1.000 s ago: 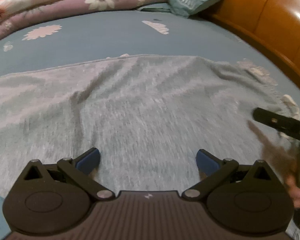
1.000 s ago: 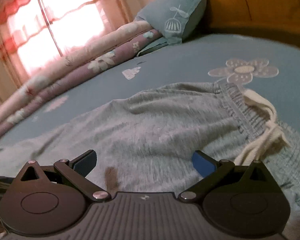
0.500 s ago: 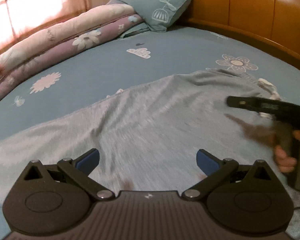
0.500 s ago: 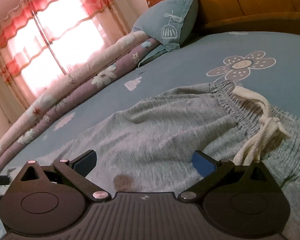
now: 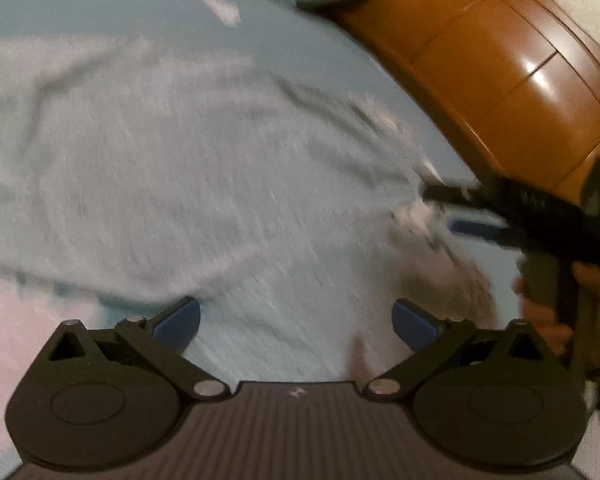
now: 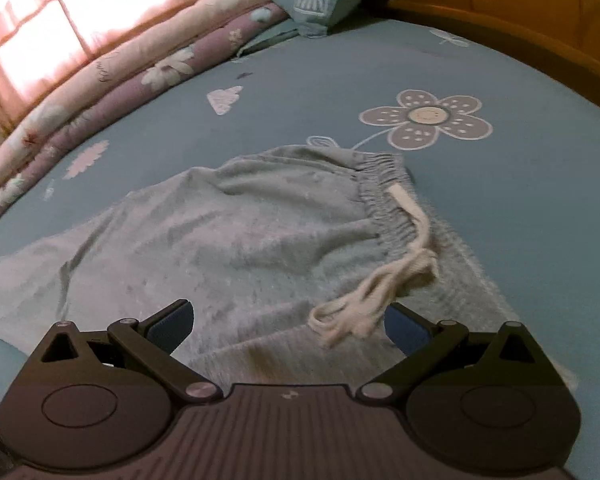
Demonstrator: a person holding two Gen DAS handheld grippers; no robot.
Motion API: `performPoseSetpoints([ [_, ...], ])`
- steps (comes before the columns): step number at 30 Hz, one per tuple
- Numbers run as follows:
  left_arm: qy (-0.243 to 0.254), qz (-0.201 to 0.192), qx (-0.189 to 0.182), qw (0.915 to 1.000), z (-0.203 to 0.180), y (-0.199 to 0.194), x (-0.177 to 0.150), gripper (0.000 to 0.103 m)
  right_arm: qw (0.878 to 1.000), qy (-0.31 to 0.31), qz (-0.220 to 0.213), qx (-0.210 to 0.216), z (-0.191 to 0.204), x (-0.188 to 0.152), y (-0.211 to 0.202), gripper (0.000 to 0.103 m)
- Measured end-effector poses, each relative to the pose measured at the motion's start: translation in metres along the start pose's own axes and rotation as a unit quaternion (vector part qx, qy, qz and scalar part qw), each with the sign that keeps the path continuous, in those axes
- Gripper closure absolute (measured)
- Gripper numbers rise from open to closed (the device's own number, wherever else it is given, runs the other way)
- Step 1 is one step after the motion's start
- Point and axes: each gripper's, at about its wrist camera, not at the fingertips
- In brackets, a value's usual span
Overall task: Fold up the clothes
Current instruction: 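Lower both open grippers over the sweatpants waistband and leg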
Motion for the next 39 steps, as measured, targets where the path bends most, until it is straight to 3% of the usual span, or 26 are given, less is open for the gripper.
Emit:
performPoseSetpoints([
  [2, 0.029, -0.011, 0.046, 0.9985, 0.004, -0.009, 0.012, 0.001, 1.000, -0.002, 0.007, 0.003, 0.005, -0.001, -0.003, 0.000],
  [3, 0.019, -0.017, 0.049, 0.9985, 0.008, -0.017, 0.018, 0.001, 1.000, -0.004, 0.014, 0.007, 0.008, -0.003, -0.004, 0.000],
  [5, -0.010, -0.021, 0.035, 0.9991, 0.009, -0.033, 0.022, 0.001, 0.999, -0.014, 0.029, 0.022, 0.014, -0.006, -0.007, 0.000],
  [11, -0.014, 0.028, -0.014, 0.9994, -0.014, -0.042, -0.008, 0.001, 0.992, -0.058, 0.069, 0.084, 0.040, -0.016, -0.006, 0.000],
  [13, -0.033, 0.054, 0.005, 0.9980, -0.009, -0.027, -0.024, 0.001, 0.988, -0.070, 0.080, 0.110, 0.047, -0.021, -0.003, 0.000],
  [16, -0.039, 0.044, 0.028, 0.9979, -0.001, -0.035, -0.031, 0.001, 0.981, -0.102, 0.094, 0.136, 0.053, -0.030, 0.010, 0.000],
  [17, -0.037, 0.045, 0.036, 0.9976, 0.001, -0.039, -0.032, 0.001, 0.979, -0.117, 0.099, 0.133, 0.052, -0.032, 0.017, 0.000],
  [20, -0.027, 0.050, 0.055, 0.9968, -0.003, -0.047, -0.027, 0.001, 0.981, -0.146, 0.111, 0.059, 0.029, -0.033, 0.040, 0.000],
  [23, -0.016, 0.056, 0.070, 0.9958, -0.012, -0.055, -0.020, 0.001, 0.990, -0.073, 0.103, 0.057, 0.002, -0.008, 0.027, 0.000],
  [26, -0.007, 0.063, 0.049, 0.9968, -0.029, -0.053, -0.019, 0.001, 0.988, -0.033, 0.118, 0.088, -0.010, -0.001, 0.005, 0.000],
  [28, -0.004, 0.079, 0.038, 0.9961, -0.041, -0.047, -0.023, 0.001, 0.983, -0.043, 0.142, 0.104, -0.013, -0.011, -0.001, 0.000],
  [31, -0.009, 0.115, 0.045, 0.9923, -0.047, -0.033, -0.036, 0.001, 0.982, -0.073, 0.160, 0.068, -0.028, -0.028, 0.003, 0.000],
  [36, -0.003, 0.140, 0.061, 0.9882, -0.050, -0.023, -0.045, 0.001, 0.986, 0.006, 0.155, 0.053, -0.071, -0.013, -0.008, 0.003],
  [39, -0.011, 0.156, 0.067, 0.9855, -0.048, -0.019, -0.040, 0.001, 0.988, -0.010, 0.140, 0.058, -0.067, -0.006, -0.028, 0.000],
])
Point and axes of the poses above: each gripper's, at about its wrist camera, not at the fingertips, and y roughly the way its jaws point, z to its left, x to its top, and after that the axes turned 13 degrees about -z, right-handed
